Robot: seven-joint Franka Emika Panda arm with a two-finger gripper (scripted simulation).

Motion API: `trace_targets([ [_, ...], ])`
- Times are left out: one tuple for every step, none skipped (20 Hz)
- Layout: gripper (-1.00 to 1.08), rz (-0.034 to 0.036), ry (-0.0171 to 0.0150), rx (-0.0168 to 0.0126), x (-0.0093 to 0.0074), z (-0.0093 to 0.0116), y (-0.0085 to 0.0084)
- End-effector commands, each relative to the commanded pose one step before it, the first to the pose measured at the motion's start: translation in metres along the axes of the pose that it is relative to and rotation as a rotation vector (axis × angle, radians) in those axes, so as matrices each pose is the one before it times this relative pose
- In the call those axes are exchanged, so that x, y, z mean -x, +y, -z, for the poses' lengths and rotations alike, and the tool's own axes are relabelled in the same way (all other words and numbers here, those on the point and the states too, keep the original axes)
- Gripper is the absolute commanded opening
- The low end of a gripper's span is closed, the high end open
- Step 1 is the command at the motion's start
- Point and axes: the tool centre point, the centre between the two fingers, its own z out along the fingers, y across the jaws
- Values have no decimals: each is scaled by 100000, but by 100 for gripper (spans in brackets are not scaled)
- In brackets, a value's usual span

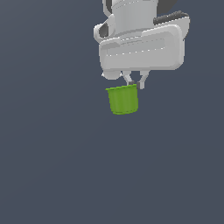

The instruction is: Pick up the object and move it to a goal position.

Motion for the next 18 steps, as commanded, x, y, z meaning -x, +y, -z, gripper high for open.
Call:
trace_targets([
  [-100, 0, 5528, -3420, -1, 3359, -1215],
  [-100, 12, 1872, -1095, 1, 1121, -419],
  [-100, 14, 1759, -1019, 1, 1050, -394],
  [-100, 16, 1647, -943, 2, 981, -369],
  [-100, 18, 1534, -869, 3, 911, -343],
  [-100, 19, 1422, -797, 4, 842, -319],
  [-100, 20, 1311, -728, 4, 775, -294],
  [-100, 20, 1198, -659, 4, 706, -268],
  [-100, 20, 1083, -590, 4, 637, -243],
  [-100, 19, 968, -521, 4, 568, -217],
  [-100, 19, 853, -452, 5, 500, -191],
  [-100, 18, 736, -383, 5, 430, -165],
  [-100, 17, 619, -313, 5, 360, -140],
  [-100, 15, 506, -247, 6, 294, -114],
  [-100, 13, 388, -182, 5, 224, -88],
  [-100, 11, 278, -124, 5, 161, -63],
  [-100, 7, 168, -71, 4, 98, -37],
  [-100, 2, 45, -19, 1, 24, -12],
])
